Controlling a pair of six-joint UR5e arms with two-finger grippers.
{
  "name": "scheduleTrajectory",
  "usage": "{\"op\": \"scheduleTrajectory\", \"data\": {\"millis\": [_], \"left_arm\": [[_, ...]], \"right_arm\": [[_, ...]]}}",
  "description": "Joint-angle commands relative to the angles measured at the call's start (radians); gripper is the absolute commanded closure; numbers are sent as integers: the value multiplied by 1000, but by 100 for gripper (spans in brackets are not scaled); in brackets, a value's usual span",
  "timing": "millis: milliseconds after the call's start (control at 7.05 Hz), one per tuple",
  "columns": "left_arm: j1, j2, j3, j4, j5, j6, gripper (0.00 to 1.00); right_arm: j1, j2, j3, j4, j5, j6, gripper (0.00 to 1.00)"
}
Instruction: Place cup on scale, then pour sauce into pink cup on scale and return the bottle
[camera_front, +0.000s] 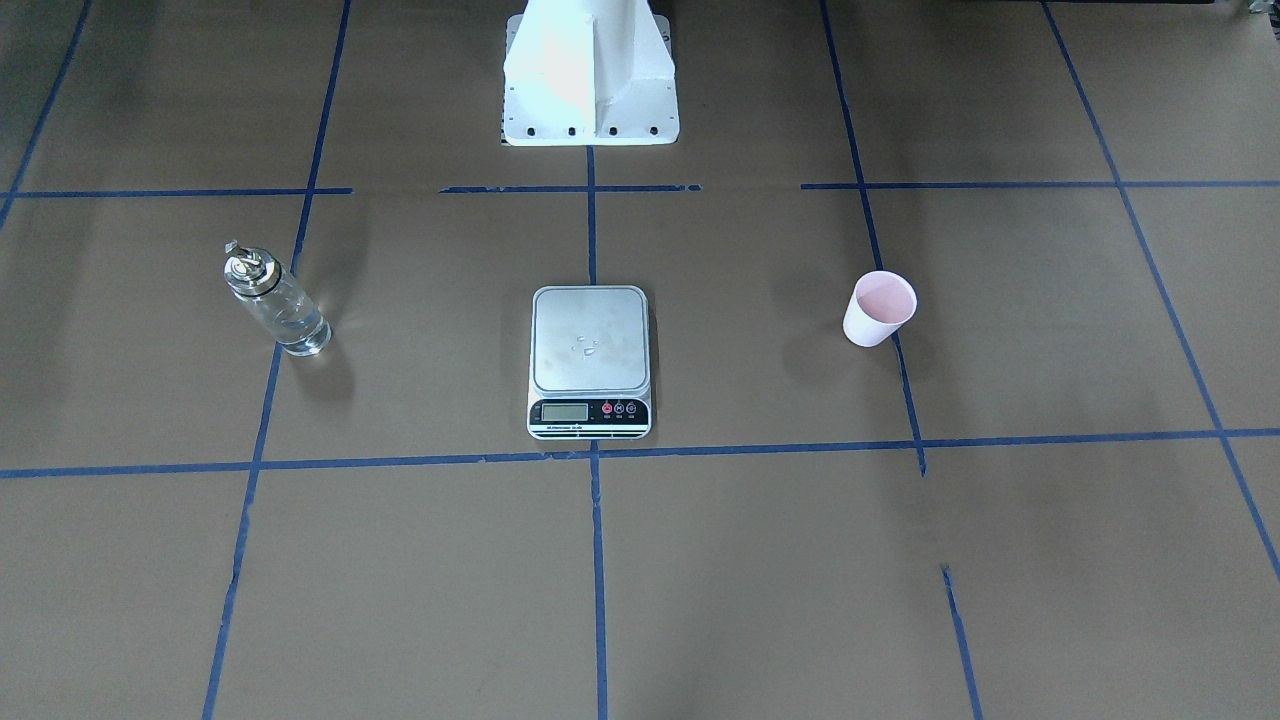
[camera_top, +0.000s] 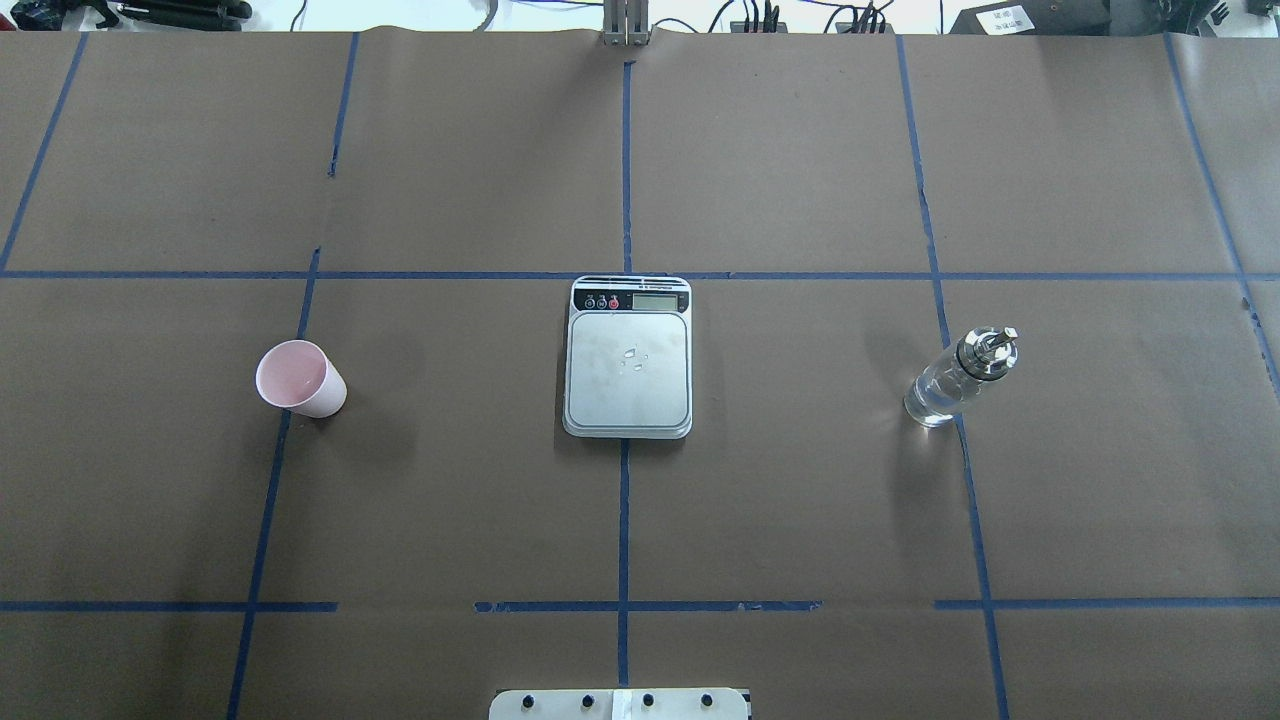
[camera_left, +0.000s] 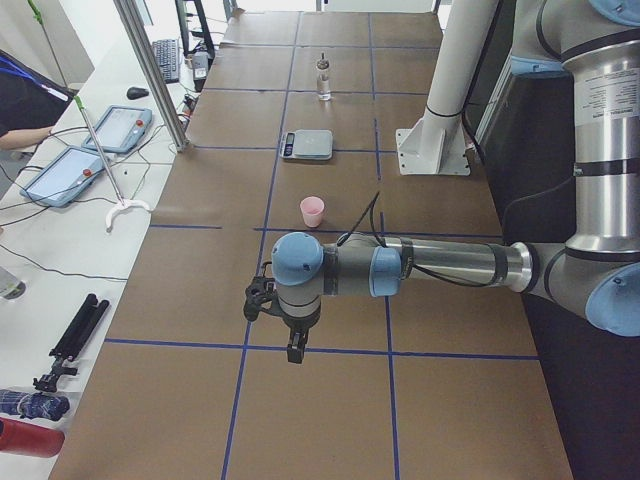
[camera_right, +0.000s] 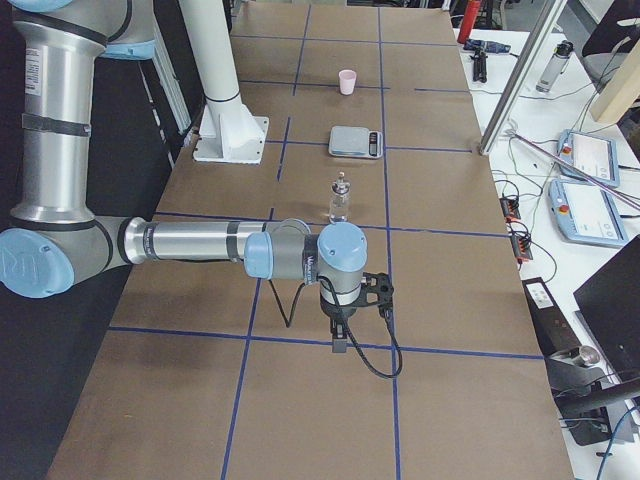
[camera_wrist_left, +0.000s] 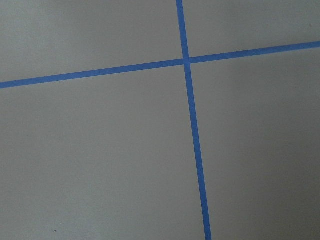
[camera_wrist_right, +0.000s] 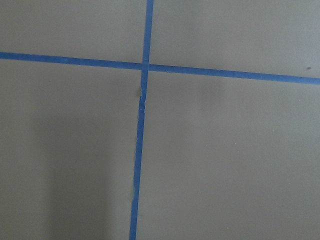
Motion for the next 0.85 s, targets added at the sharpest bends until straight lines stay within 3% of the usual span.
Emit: {"op": "scheduleTrajectory", "data": {"millis": [0,284,709], "left_arm": [[0,-5,-1,-1,-1,1,0],[0,-5,-11,-1,-2,3,0],[5,-5,25,-137,5,0,0]], "right_arm": [[0,3,0,0,0,2,0],[-5,5,5,0,0,2,0],[-51,11,25,0,0,8,0]]}}
